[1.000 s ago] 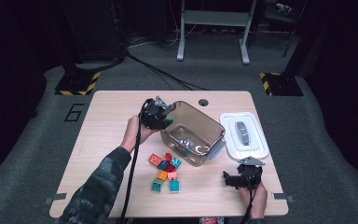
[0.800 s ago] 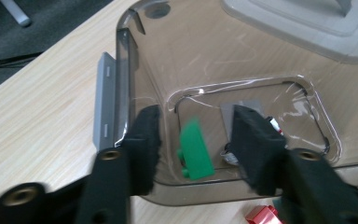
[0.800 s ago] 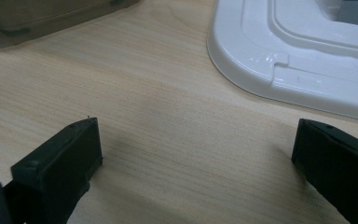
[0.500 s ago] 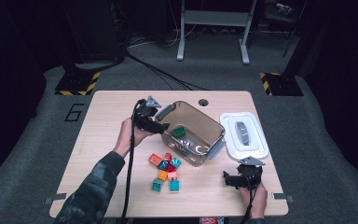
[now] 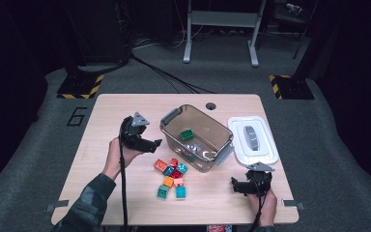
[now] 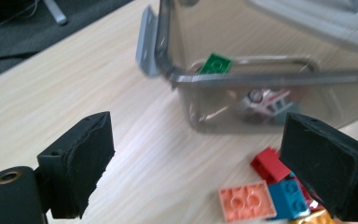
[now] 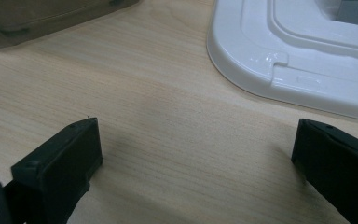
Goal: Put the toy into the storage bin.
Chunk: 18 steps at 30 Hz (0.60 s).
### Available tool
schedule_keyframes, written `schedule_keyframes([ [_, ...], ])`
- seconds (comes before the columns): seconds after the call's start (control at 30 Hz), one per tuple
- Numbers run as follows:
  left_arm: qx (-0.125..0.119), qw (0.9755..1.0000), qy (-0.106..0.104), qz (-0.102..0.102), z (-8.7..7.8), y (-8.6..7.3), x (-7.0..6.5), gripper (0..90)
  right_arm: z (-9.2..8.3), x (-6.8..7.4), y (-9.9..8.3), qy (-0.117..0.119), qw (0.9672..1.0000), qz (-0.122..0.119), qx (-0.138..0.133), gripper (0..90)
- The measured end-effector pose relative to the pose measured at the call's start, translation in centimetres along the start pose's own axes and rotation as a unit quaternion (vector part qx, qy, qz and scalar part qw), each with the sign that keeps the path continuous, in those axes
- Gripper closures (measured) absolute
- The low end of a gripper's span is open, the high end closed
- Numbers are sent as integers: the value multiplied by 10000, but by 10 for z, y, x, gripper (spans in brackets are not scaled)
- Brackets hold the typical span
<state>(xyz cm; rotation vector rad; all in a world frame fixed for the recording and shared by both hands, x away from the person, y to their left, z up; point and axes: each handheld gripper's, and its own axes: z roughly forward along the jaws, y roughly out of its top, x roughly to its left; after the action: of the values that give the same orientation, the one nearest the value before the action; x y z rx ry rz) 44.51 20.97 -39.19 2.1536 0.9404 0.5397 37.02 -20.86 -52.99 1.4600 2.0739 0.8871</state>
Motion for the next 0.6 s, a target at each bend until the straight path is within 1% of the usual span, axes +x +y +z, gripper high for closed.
schedule_keyframes([
  [0.1,67,9998,14,-171,4,-13,3,75,0,0,0,0,10000,-1,0,9],
  [0.13,146,9996,-16,-236,6,-18,4,66,0,0,0,-1,10000,-1,-1,9],
  [0.17,195,9995,-24,-231,7,-21,4,53,0,0,0,0,10000,-1,-1,9],
  [0.2,242,9992,-37,-312,11,-25,3,42,0,0,0,0,10000,-2,-1,9],
  [0.23,281,9990,-64,-350,14,-29,3,29,0,0,0,-1,10000,1,0,9],
  [0.27,433,9982,-195,-374,20,-34,1,0,0,0,0,-1,10000,-3,-1,9],
  [0.3,433,9982,-195,-374,20,-34,1,1,0,0,0,-1,10000,-3,-1,9],
  [0.37,500,9977,-232,-394,27,-38,-3,1,0,0,0,-2,10000,-2,-1,9],
  [0.4,576,9972,-279,-380,33,-42,-7,0,0,0,0,-13,10000,-3,1,9],
  [0.43,576,9972,-279,-380,33,-42,-7,0,0,0,0,-13,10000,-3,1,9],
  [0.47,629,9966,-328,-409,39,-45,-12,0,0,0,0,0,10000,-1,2,9],
  [0.5,629,9966,-328,-409,39,-45,-12,0,0,0,0,0,10000,-1,2,9],
  [0.57,714,9959,-405,-374,46,-48,-14,1,0,0,0,-1,10000,-3,0,9],
  [0.6,748,9954,-441,-403,49,-50,-16,1,0,0,0,-1,10000,-2,-1,9],
])
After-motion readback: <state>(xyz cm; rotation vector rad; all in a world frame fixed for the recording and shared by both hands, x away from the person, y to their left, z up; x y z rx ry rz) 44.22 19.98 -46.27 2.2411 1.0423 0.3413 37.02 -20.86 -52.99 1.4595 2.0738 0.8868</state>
